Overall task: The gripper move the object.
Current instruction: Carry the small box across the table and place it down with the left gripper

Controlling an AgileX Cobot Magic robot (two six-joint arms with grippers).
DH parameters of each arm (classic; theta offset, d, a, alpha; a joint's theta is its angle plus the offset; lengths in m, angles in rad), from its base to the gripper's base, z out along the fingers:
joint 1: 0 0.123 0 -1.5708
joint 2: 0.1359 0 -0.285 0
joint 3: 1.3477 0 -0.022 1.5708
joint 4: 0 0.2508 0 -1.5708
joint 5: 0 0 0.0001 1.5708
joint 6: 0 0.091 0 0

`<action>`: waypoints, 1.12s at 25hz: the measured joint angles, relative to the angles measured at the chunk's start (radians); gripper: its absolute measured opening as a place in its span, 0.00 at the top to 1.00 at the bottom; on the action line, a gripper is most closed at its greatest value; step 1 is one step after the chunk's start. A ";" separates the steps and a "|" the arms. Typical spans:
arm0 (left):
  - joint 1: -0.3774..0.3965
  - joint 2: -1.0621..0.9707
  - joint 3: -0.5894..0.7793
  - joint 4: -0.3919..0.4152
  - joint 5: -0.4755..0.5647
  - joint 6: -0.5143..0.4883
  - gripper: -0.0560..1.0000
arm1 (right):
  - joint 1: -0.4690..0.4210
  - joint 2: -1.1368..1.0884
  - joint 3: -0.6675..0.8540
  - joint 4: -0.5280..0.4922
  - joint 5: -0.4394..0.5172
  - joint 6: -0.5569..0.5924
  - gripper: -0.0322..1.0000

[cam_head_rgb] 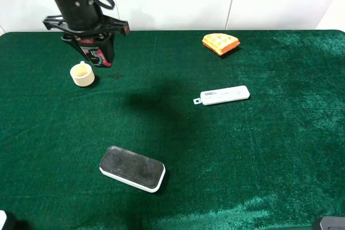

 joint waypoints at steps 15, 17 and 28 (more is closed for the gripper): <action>-0.001 0.146 0.000 0.080 -0.215 -0.021 0.48 | 0.000 0.000 0.000 0.000 0.000 0.000 0.30; -0.001 0.159 -0.001 0.080 -0.236 -0.023 0.48 | 0.000 0.000 0.000 0.000 0.000 0.000 0.30; -0.001 0.230 -0.017 0.076 -0.273 -0.060 0.48 | 0.000 0.000 0.000 0.000 0.000 0.000 0.30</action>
